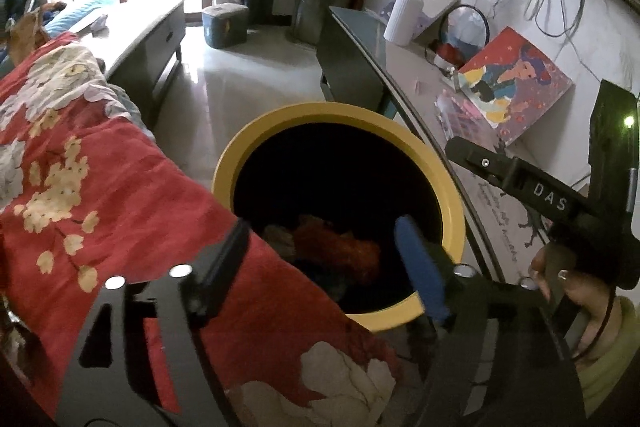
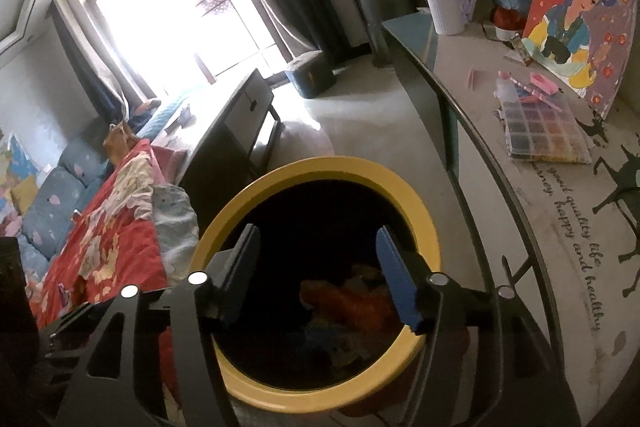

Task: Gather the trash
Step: 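Open both tools to drop the cloth and red bag into the bin, then move both tools back toward the remaining wrappers on the bedspread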

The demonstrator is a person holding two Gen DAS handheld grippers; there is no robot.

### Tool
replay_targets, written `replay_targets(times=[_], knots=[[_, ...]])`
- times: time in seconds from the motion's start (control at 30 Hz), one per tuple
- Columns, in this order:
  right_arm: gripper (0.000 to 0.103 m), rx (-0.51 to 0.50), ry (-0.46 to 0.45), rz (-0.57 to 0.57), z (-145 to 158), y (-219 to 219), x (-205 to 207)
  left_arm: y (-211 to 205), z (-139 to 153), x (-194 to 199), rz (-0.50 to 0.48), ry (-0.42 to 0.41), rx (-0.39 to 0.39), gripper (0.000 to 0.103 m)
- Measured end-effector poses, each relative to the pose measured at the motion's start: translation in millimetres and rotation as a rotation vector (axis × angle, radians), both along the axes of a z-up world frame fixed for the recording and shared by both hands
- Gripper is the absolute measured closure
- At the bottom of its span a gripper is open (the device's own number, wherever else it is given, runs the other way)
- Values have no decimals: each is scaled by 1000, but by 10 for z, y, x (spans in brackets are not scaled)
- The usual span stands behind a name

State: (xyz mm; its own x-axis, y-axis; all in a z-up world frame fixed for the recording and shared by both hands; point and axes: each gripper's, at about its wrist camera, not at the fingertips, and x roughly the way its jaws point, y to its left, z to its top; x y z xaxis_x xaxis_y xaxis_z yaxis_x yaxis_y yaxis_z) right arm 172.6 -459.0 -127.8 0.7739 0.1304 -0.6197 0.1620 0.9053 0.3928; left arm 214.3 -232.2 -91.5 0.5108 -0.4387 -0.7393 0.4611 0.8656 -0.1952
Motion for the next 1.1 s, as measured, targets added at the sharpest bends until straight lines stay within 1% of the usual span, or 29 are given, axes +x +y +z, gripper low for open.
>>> replay_targets(times=[0.1,0.13,0.33,0.47,0.53,0.7,1.1], knots=[[35,-7,-8,-2,28,10,-13,55,57,-27,8,-7,-35,13],[35,-9,-10,-1,35,9,-12,75,79,-34,16,-11,-39,12],[29,-21,-20,5,90,54,-22,221,203,-97,58,-45,-59,11],[27,-32,-32,13,156,118,-38,276,296,-138,81,-82,-45,11],[26,-38,-40,20,193,150,-46,313,347,-176,86,-96,-53,11],[22,-53,-57,36,280,249,-82,428,435,-256,101,-110,-74,11],[17,-83,-105,89,509,513,-161,828,578,-398,187,-137,-111,11]])
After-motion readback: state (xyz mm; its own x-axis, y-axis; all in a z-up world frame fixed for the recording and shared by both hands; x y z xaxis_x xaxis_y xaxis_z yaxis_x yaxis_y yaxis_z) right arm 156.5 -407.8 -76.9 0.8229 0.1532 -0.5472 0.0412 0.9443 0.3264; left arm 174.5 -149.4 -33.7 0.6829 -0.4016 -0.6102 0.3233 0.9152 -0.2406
